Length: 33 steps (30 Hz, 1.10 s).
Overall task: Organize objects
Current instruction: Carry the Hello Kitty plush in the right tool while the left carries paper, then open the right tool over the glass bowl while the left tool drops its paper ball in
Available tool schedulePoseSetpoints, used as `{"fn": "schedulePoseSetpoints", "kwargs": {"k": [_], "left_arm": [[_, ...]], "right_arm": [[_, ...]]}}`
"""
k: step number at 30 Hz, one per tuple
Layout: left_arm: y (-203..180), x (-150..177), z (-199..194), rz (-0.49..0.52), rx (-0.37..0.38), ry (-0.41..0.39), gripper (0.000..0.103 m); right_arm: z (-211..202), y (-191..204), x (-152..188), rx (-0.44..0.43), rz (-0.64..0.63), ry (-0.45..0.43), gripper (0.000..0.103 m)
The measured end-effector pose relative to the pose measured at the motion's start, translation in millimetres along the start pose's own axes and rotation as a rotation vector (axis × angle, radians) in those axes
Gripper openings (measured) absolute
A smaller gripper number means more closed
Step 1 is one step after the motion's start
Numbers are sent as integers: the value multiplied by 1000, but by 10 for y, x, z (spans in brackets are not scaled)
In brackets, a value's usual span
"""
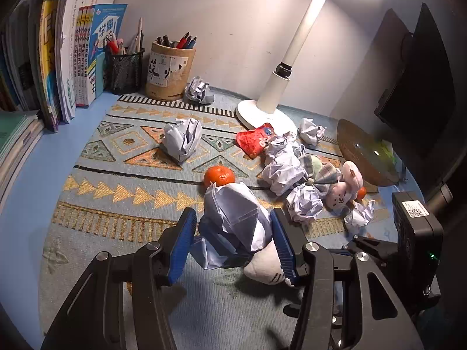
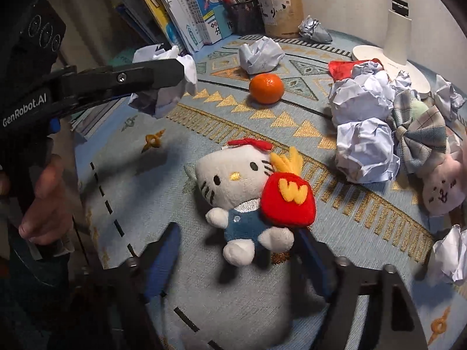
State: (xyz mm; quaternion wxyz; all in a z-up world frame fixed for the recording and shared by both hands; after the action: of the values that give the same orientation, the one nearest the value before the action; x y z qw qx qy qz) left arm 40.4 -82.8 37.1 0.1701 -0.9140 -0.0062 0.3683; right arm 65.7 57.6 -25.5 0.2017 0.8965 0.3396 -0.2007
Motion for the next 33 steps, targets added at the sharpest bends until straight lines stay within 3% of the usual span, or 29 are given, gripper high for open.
{"fn": "schedulePoseSetpoints", "kwargs": {"k": [4, 5, 7, 8, 13, 17, 20, 25, 29, 31, 33], "left_arm": [[-52, 17, -21, 12, 0, 3, 49], [-76, 18, -29, 18, 1, 3, 49], [-127, 14, -41, 34, -2, 3, 49], [-158, 7, -46, 44, -5, 2, 49], [-355, -152, -76, 87, -15, -14, 49], [-759, -436, -90, 151, 18, -61, 49], [-1182, -642, 2, 203, 63, -85, 49], [-1983, -975, 377, 272, 155, -82, 49], [-2627, -1160, 794, 309, 256, -42, 49], [-2906, -1199, 1026, 323, 289, -8, 49], [-3133, -1199, 1253, 340, 288, 15, 49]], "right_arm": [[43, -27, -78, 49, -33, -11, 81], [66, -37, -90, 51, -38, -15, 67], [103, -61, -102, 33, -40, -11, 51], [76, -87, -97, 16, -34, -26, 37], [-236, -149, -74, -3, 25, -117, 35], [-764, -365, -119, 27, 93, -242, 35], [-1247, -708, -119, 114, 176, -343, 35], [-2111, -1496, 36, 434, 341, -527, 35], [-2671, -2155, 318, 617, 566, -637, 35], [-2802, -2427, 438, 671, 650, -652, 35], [-2812, -2651, 501, 670, 704, -647, 35]]}}
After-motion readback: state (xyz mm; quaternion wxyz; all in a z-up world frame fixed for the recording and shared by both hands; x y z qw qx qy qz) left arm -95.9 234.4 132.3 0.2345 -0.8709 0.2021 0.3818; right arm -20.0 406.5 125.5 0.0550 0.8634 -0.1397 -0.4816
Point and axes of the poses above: each gripper's, at about its wrist camera, not at the fingertips, and z roughly the way its jaws point, y to its left, x to its underside, the point moved 5 cm from there along z, roughly the way its jaws point
